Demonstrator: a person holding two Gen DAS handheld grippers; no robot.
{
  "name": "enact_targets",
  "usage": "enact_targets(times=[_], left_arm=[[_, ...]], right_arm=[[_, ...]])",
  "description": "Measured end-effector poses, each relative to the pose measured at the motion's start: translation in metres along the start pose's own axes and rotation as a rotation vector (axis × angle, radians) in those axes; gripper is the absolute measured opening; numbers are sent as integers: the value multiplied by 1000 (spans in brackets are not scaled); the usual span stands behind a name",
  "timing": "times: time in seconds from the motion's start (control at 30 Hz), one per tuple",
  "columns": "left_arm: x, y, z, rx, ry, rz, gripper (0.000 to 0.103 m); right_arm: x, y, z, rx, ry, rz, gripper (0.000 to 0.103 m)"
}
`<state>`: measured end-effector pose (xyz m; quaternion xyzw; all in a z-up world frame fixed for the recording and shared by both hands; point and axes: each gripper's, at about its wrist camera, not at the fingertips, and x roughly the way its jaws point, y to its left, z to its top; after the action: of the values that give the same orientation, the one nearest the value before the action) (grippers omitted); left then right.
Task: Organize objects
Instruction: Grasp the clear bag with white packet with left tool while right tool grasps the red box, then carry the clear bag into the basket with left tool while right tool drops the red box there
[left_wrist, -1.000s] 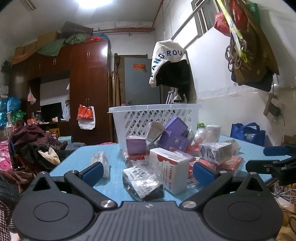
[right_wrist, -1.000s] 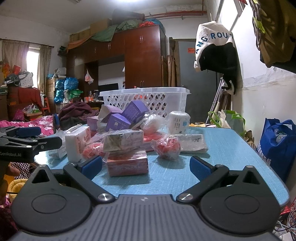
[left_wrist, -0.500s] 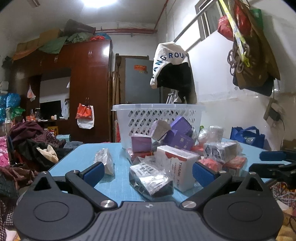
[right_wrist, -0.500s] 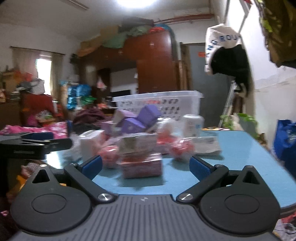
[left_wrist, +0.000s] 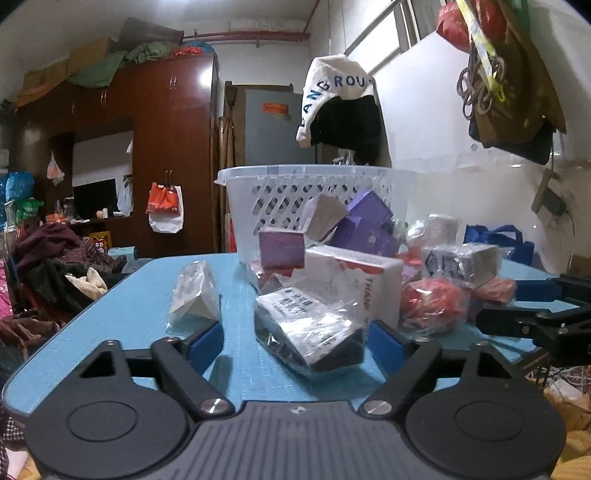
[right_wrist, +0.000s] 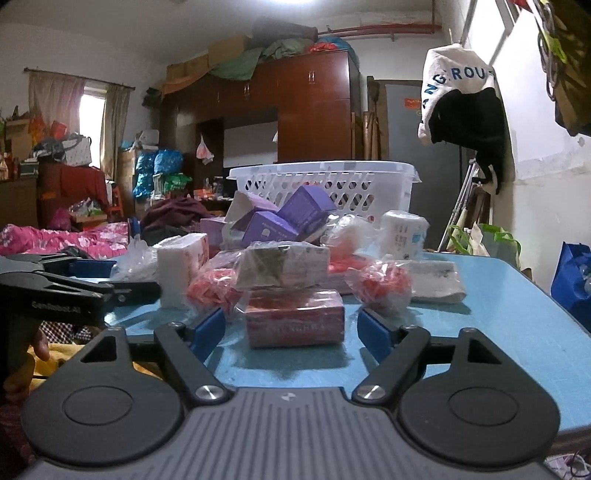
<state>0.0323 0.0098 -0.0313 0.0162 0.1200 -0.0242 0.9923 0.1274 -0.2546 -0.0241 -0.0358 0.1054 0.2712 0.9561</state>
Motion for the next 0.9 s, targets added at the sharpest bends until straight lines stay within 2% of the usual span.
enact_targets(times=[0.07,0.1,0.13,0.2,0.47,0.67,0.9], left_arm=[[2,3,-1,-11,0,0,76],[1,4,-1,-15,-2,-3,65],[0,5,-1,-9,-5,-5,50],[-2,6,-3,-5,-13,-12,44],[-8,6,-1,6,-40,-26,40],[-9,8,4,6,-47,-19,40],[-9,11,9,-12,-70,-18,39]], right_arm=[[0,-1,-1,-5,6,-2,79],[-1,-2,-2,-2,8,0,72],[-3,-3,-2,3,12,5,64],[-9,-6,-2,16,-1,8,63],[-25,-16,4,16,-29,-30,62],[-27,-30,2,-3,45,-95,62],[-39,-45,8,13,25,-149,62]])
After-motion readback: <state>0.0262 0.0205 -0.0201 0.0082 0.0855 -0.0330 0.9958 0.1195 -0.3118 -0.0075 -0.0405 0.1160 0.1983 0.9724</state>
